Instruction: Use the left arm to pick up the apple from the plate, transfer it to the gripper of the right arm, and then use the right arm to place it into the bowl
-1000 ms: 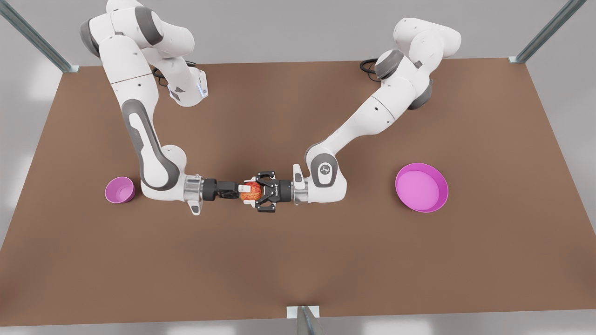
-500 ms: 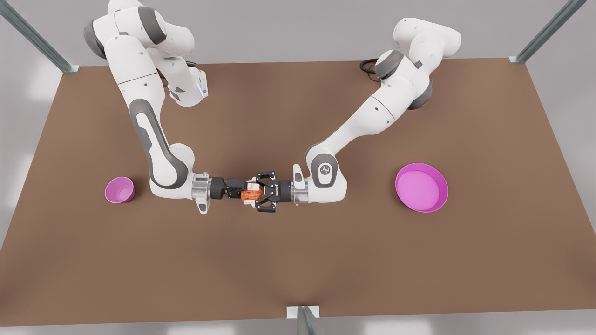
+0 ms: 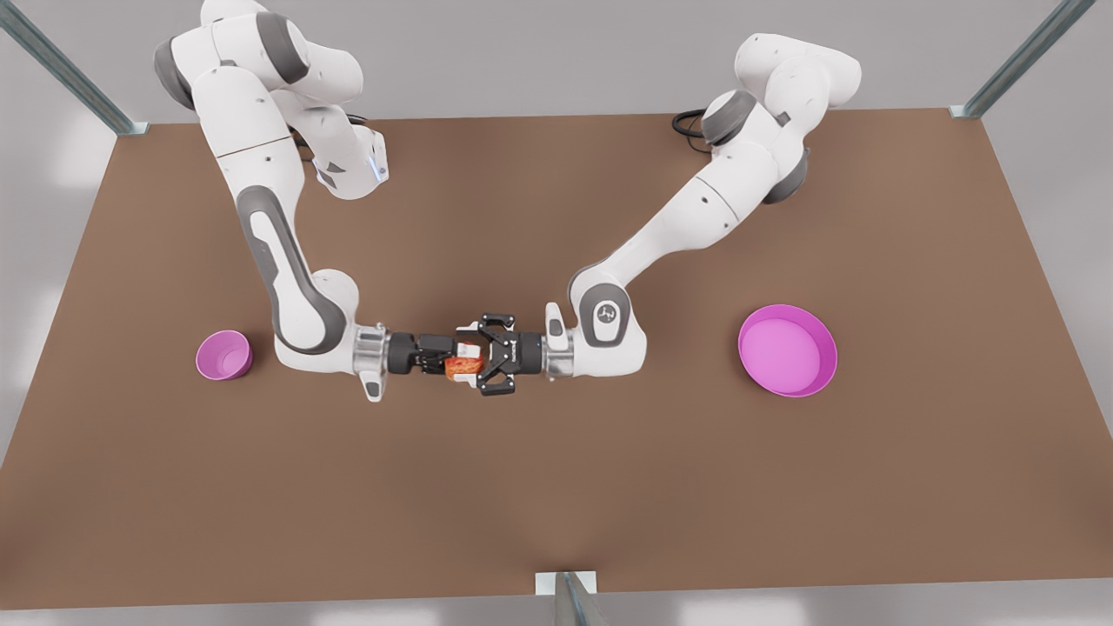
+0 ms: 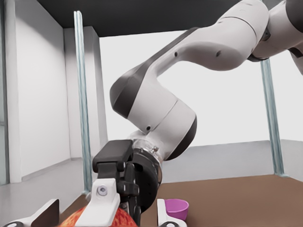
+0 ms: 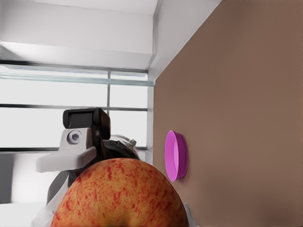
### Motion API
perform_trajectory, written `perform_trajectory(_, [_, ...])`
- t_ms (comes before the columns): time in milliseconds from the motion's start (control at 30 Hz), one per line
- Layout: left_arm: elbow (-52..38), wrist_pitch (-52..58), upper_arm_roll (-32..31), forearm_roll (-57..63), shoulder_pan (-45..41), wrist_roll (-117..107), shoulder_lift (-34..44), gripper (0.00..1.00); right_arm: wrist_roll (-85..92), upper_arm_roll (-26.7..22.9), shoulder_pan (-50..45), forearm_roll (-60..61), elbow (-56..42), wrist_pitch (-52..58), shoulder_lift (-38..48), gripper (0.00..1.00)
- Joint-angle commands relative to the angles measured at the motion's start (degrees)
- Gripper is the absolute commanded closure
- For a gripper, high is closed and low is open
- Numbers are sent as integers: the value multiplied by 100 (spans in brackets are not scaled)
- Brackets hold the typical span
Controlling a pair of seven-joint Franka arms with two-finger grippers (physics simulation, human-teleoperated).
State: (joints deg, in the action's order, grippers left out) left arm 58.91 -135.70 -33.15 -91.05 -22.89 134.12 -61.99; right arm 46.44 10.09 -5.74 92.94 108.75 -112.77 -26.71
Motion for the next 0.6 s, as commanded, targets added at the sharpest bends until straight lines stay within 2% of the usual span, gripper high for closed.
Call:
perform_trajectory(0, [-2,17,1,26,4,-465,81,1,198,2,56,-30,14,71,8,18])
perform_trajectory(67, [6,26,36,53,13,-904,257,1,304,2,144,-48,58,141,17,18])
perform_trajectory(133, [68,61,54,597,241,-1818,582,1,313,2,276,-224,84,308,17,18])
perform_trajectory(167, [454,341,54,1062,566,-2468,881,1,304,2,390,-373,111,317,70,18])
perform_trajectory(200, [929,1166,71,2711,1233,-4425,1469,1,286,2,653,-847,128,326,123,18])
perform_trajectory(233, [894,2440,45,4716,1769,-6701,1769,0,242,2,803,-1146,128,387,166,18])
perform_trajectory(267, [868,3637,27,6615,2368,-8066,2216,0,242,2,996,-1427,128,449,184,18])
perform_trajectory(333, [868,4946,45,9902,2808,-10227,3166,0,242,2,1304,-1920,120,449,219,18])
perform_trajectory(367, [868,5483,62,10485,2843,-11248,3369,0,242,2,1436,-2166,111,458,237,18])
perform_trajectory(400, [868,5949,168,10792,3098,-11987,3579,0,242,2,1524,-2280,102,536,228,18])
perform_trajectory(433, [868,5958,177,11196,3115,-12618,3807,0,242,-7,1541,-2289,93,537,237,18])
perform_trajectory(500, [824,5906,168,10995,3273,-13533,4133,0,234,-7,1725,-2649,58,528,246,18])
perform_trajectory(533, [902,5607,1588,10110,2537,-13614,4713,0,234,-51,1857,-3071,14,510,246,18])
perform_trajectory(567, [1262,5379,2628,9501,1921,-13570,5012,0,225,-77,1919,-3431,-30,484,281,18])
